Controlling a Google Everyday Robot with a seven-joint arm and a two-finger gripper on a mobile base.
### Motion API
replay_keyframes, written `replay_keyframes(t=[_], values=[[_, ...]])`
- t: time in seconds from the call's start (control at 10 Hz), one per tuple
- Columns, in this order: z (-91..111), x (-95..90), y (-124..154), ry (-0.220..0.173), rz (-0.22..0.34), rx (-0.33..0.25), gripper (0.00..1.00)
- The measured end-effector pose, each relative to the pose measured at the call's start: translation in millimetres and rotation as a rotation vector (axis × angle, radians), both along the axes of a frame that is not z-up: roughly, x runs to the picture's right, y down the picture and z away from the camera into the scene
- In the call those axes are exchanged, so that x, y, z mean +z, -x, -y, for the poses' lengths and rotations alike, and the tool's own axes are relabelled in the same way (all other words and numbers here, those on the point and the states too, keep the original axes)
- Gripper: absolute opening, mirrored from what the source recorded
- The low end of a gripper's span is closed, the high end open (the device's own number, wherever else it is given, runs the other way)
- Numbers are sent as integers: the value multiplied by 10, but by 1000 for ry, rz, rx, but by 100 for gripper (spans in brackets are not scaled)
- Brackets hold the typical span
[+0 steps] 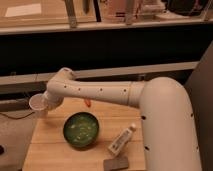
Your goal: Pick up the ceramic cup
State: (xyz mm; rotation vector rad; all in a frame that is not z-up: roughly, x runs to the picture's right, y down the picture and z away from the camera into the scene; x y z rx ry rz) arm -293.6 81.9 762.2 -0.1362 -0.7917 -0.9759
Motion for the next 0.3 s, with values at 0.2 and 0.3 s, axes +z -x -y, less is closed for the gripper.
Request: replay_keyframes(t=[0.2, 0.3], values=[[10, -34, -11, -13, 28, 6, 0], [11, -35, -23, -18, 36, 3, 0]])
